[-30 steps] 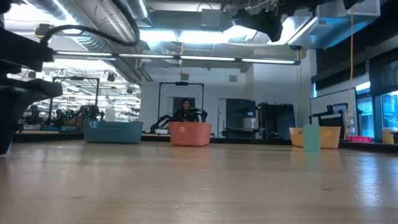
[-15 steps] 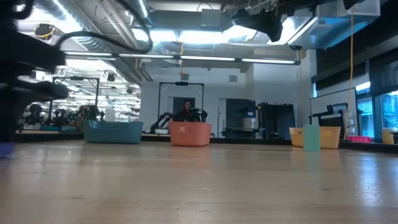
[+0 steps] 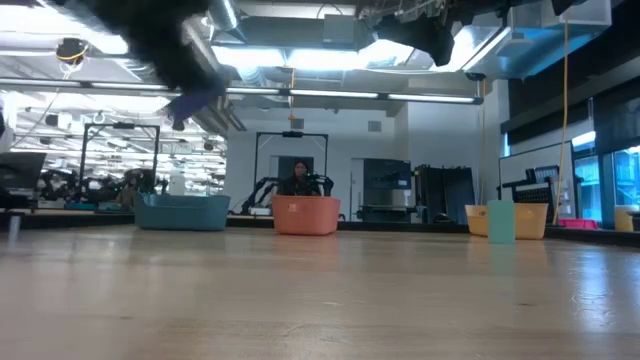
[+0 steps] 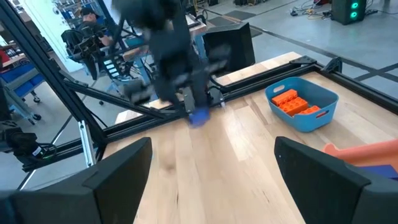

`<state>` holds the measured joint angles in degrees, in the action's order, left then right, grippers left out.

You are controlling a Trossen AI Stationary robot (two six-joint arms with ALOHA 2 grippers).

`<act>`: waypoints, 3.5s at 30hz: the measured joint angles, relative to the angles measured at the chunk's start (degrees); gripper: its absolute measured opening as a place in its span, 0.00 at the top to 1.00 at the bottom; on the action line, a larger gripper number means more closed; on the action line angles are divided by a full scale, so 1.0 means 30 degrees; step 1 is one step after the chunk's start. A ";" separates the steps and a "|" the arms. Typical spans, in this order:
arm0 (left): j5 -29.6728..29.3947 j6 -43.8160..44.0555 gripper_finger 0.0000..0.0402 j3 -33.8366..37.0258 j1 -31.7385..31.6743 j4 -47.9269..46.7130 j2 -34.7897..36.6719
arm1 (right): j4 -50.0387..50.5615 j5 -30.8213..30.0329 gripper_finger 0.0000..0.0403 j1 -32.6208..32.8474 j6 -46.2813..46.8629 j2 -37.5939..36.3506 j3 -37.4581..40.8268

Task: Sort & place blocks by color
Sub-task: Put the violet block into the orange bin

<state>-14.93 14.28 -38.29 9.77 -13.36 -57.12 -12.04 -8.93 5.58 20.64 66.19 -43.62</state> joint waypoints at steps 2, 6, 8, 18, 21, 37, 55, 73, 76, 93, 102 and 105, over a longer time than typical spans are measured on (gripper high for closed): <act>0.0159 -0.0380 0.78 -0.0005 -0.1312 0.2234 0.0526 | -0.0033 0.0000 0.15 0.0000 -0.0027 0.0000 0.0007; 0.1525 -0.0865 0.78 -0.0012 -0.3350 0.5985 0.0653 | -0.0071 0.0000 0.15 0.0000 -0.0091 0.0000 0.0005; 0.2404 -0.0880 0.78 0.0017 -0.4036 0.7823 0.0386 | -0.0108 0.0000 0.15 0.0000 -0.0093 0.0000 0.0007; 0.3821 0.1115 0.78 0.1899 -0.4789 1.5920 -0.1488 | -0.0151 0.0000 0.15 0.0000 -0.0079 0.0000 0.0007; 0.3807 0.1636 0.78 0.2268 -0.4741 1.7459 -0.1805 | -0.0151 0.0002 0.15 0.0000 -0.0079 0.0000 0.0007; 0.3842 0.2215 0.78 0.2393 -0.4530 1.8365 -0.2108 | -0.0093 0.0015 0.15 0.0000 -0.0057 0.0000 0.0007; 0.3827 0.2201 0.78 0.2393 -0.3339 1.8331 -0.1933 | -0.0035 0.0036 0.15 0.0000 0.0031 0.0000 0.0007; 0.3828 0.2194 0.78 0.2393 -0.3346 1.8329 -0.1933 | -0.0037 0.0047 0.15 0.0000 0.0096 0.0000 0.0007; 0.3842 0.2194 0.78 0.2393 -0.3346 1.8336 -0.1933 | -0.0036 0.0046 0.15 0.0000 0.0096 0.0000 0.0007; 0.4236 0.2221 0.78 0.2393 -0.3352 1.8460 -0.1933 | -0.0042 0.0526 0.15 0.0015 0.1021 0.0000 0.0007; 0.4236 0.2263 0.78 0.2393 -0.3353 1.8890 -0.1933 | -0.0045 0.0546 0.15 0.0007 0.1102 0.0000 0.0007; 0.4236 0.2524 0.78 0.2393 -0.3353 1.8892 -0.1933 | -0.0049 0.0554 0.15 0.0007 0.1107 0.0000 0.0007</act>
<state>-2.22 21.85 -31.11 -0.30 43.32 -62.92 -12.19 -7.27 5.61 23.96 66.19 -43.59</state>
